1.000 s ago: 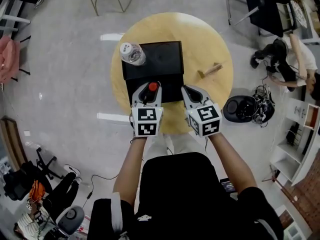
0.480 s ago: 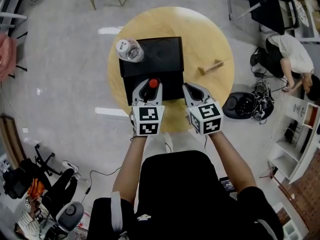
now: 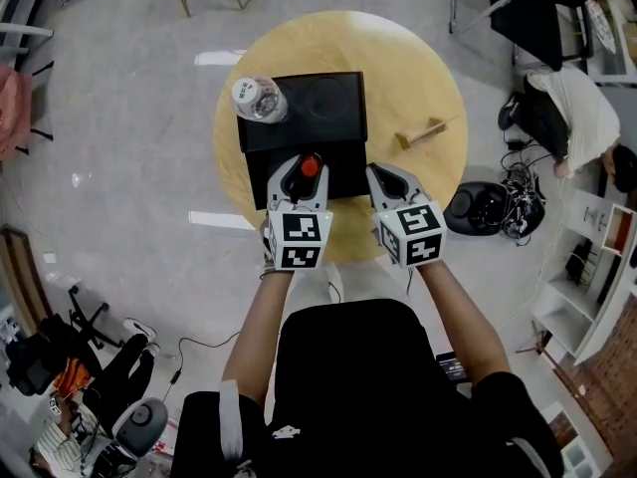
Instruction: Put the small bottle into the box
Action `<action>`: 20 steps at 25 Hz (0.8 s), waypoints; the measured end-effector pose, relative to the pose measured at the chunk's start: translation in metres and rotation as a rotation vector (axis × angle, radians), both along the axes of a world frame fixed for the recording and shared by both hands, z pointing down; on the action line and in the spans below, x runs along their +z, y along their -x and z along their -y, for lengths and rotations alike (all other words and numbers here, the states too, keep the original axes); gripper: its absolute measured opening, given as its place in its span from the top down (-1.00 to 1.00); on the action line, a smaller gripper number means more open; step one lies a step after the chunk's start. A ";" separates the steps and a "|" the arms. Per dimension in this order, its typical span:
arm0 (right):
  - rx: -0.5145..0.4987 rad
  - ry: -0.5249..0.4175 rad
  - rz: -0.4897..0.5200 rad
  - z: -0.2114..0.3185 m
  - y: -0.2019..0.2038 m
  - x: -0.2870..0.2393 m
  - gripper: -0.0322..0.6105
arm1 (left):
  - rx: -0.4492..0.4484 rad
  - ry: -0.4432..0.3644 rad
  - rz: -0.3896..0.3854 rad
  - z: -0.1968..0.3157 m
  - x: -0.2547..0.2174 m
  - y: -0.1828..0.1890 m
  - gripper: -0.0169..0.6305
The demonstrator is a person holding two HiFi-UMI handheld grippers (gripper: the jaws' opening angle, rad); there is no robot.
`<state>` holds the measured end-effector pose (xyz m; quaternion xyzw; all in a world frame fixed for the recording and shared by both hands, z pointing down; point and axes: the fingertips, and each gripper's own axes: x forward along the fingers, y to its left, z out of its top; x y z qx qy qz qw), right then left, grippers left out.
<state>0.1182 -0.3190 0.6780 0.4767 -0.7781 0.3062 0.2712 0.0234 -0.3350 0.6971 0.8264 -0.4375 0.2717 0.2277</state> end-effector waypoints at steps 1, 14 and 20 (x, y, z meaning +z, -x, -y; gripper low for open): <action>0.000 0.001 0.000 0.000 0.001 0.000 0.90 | 0.005 -0.001 -0.003 0.000 -0.001 -0.002 0.47; 0.013 -0.008 -0.011 -0.004 -0.007 -0.005 0.90 | 0.019 -0.052 -0.022 0.002 -0.026 -0.003 0.41; 0.029 -0.040 -0.007 -0.011 -0.003 -0.019 0.90 | 0.016 -0.084 -0.044 -0.002 -0.052 0.006 0.41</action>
